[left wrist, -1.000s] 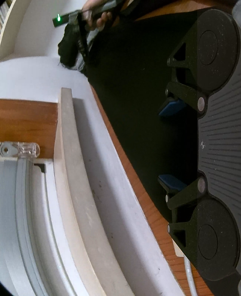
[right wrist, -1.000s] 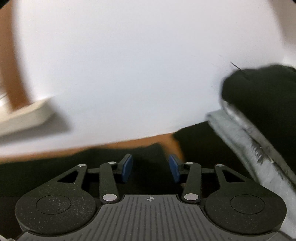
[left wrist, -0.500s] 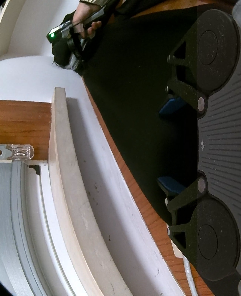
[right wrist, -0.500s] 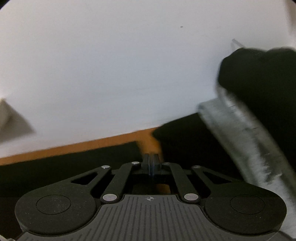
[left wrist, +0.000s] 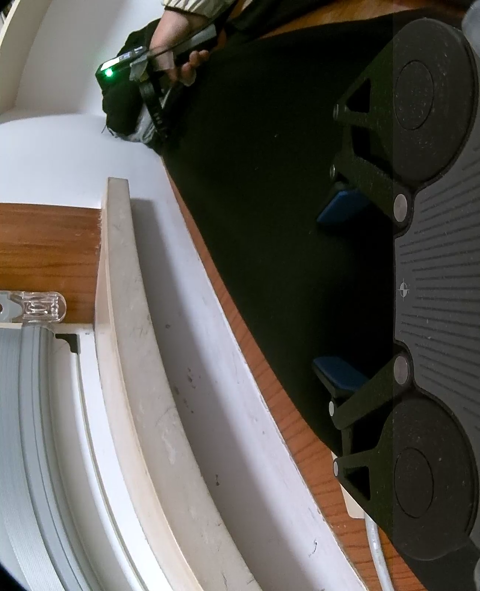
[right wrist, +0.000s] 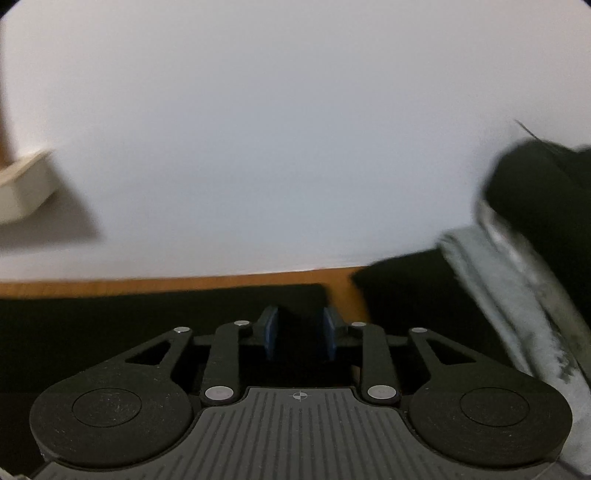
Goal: Fold clothes
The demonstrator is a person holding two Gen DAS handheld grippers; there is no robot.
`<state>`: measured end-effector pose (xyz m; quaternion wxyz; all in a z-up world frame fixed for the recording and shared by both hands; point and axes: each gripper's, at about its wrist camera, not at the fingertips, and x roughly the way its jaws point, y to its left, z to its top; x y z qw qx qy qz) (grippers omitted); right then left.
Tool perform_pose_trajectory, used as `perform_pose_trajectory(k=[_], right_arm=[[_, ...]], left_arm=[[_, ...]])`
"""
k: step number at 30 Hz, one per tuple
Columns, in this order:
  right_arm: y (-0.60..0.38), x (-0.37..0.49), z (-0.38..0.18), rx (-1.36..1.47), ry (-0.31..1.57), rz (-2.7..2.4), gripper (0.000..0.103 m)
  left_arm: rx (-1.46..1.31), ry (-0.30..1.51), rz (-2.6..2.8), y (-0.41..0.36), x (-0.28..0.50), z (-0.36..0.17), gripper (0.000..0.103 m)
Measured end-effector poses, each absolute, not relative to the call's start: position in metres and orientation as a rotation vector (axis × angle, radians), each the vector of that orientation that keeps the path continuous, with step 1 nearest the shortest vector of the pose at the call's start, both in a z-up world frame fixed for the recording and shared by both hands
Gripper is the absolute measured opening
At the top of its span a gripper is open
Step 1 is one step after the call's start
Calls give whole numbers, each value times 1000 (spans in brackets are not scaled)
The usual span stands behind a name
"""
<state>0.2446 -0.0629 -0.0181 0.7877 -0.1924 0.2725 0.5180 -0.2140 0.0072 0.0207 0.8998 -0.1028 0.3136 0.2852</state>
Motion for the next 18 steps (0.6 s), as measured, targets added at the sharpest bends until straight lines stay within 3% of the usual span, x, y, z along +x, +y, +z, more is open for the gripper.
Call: perform_pose_trajectory(k=[6, 8, 13, 18], right_arm=[[-85, 231, -23, -460, 572, 1206, 30], [-81, 228, -26, -460, 545, 1177, 38], [-97, 203, -14, -447, 439, 1131, 45], [-128, 137, -4, -444, 391, 1331, 56]], left_arm=[[-209, 655, 582, 7, -213, 20, 87], [-206, 661, 580, 6, -212, 19, 90], [-196, 681, 583, 5, -209, 17, 101], [-187, 673, 629, 0, -217, 25, 102]])
